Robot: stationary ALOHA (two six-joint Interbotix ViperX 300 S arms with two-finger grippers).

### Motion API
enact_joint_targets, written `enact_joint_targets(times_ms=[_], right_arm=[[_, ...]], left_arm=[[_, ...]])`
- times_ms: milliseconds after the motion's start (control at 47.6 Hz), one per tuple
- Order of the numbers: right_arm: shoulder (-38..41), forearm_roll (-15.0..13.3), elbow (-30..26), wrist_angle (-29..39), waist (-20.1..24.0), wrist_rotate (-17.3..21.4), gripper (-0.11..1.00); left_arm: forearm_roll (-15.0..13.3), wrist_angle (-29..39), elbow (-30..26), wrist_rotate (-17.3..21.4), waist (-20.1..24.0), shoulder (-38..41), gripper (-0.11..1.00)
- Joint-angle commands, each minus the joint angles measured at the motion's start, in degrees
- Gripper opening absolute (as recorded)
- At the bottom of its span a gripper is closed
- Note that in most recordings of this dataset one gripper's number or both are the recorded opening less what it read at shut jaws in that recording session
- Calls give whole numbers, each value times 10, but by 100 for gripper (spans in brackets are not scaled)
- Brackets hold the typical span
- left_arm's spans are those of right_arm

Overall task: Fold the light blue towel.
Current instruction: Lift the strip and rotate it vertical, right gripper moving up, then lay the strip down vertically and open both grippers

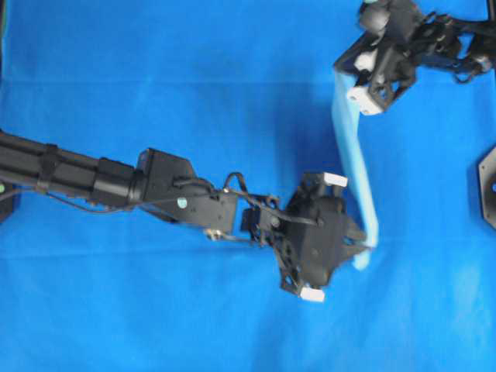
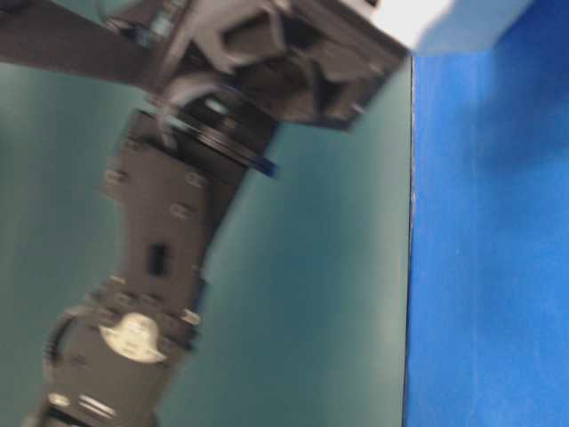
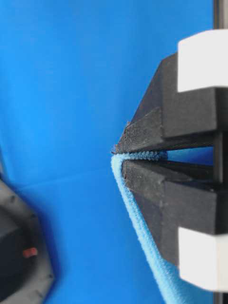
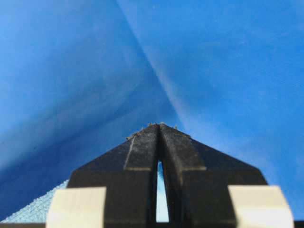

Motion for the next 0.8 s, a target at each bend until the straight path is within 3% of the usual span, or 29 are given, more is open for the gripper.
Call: enact_joint_targets(times_ms=[0, 168, 420, 567, 778], right_arm=[[37, -6, -33, -33, -18, -2, 1], [116, -6, -85, -83, 1, -2, 1], [167, -6, -154, -72, 30, -5, 1], [171, -6, -158, -72, 44, -8, 1], [171, -7, -156, -72, 54, -12, 1]], left_arm=[[-2, -23, 29, -15, -18, -19, 3], [-5, -91, 136, -48, -35, -50, 3], [-6, -218, 308, -128, -39, -112, 3], [-6, -223, 341, -142, -41, -123, 3], [-5, -217, 341, -141, -40, -123, 3]])
